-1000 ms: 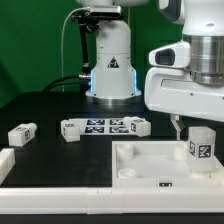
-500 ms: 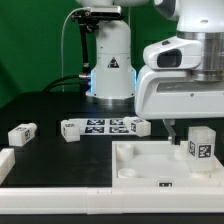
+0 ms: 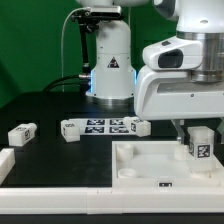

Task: Assemble one leg

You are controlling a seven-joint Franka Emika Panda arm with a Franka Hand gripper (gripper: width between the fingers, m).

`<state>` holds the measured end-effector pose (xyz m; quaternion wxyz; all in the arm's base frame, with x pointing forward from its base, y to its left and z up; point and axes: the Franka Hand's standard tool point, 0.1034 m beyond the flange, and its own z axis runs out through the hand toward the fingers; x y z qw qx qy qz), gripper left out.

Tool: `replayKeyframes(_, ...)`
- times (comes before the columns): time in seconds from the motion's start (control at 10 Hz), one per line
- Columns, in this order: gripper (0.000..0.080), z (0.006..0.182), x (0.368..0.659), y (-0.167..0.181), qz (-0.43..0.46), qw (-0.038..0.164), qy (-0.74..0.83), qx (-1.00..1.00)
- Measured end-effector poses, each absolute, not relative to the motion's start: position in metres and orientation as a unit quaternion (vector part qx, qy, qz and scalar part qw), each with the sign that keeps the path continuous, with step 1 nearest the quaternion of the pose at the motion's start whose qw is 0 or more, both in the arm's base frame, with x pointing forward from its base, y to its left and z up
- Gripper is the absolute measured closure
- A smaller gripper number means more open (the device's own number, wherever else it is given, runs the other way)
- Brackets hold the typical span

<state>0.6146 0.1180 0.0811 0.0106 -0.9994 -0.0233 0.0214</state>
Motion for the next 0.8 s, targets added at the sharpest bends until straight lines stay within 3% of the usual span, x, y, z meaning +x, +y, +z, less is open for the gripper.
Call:
replayKeyframes(0.1,0.0509,0.0809,0.6145,0.118,0.021,0.011,-0.017,-1.0)
replayKeyframes(0.5,0.0508,0.0808,0.6142,0.1192,0.023,0.009,0.084,-0.996)
replayKeyframes(0.8,0.0508,0.0822,0.6138,0.1235,0.019,-0.006,0.323,-0.946)
